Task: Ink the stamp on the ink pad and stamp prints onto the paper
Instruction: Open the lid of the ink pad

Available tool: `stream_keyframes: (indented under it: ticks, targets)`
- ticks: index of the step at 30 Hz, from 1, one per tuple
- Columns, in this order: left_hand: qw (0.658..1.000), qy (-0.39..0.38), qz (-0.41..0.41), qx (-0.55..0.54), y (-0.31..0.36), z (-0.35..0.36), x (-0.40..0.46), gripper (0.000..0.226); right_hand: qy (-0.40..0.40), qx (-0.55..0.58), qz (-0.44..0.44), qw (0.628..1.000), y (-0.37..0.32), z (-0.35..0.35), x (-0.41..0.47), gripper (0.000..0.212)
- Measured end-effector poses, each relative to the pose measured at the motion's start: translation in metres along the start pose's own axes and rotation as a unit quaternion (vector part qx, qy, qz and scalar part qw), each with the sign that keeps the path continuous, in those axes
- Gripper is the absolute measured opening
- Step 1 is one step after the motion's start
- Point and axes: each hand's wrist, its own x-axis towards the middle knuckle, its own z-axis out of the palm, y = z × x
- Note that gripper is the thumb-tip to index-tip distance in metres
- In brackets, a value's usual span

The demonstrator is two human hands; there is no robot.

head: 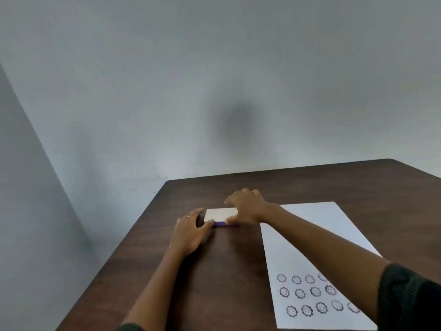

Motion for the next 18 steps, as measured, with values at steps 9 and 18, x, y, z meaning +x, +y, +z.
stream_keyframes:
  ticks: [9, 18]
  targets:
    - [0.999, 0.016, 0.017, -0.035, -0.006, 0.000, -0.001, 0.082, -0.082, -0.025, 0.011, 0.996, -0.006, 0.015, 0.024, 0.066]
    - [0.987, -0.152, -0.007, -0.056, -0.013, -0.025, 0.000, 0.115, -0.076, -0.061, -0.042, 0.994, -0.016, 0.015, 0.014, 0.067]
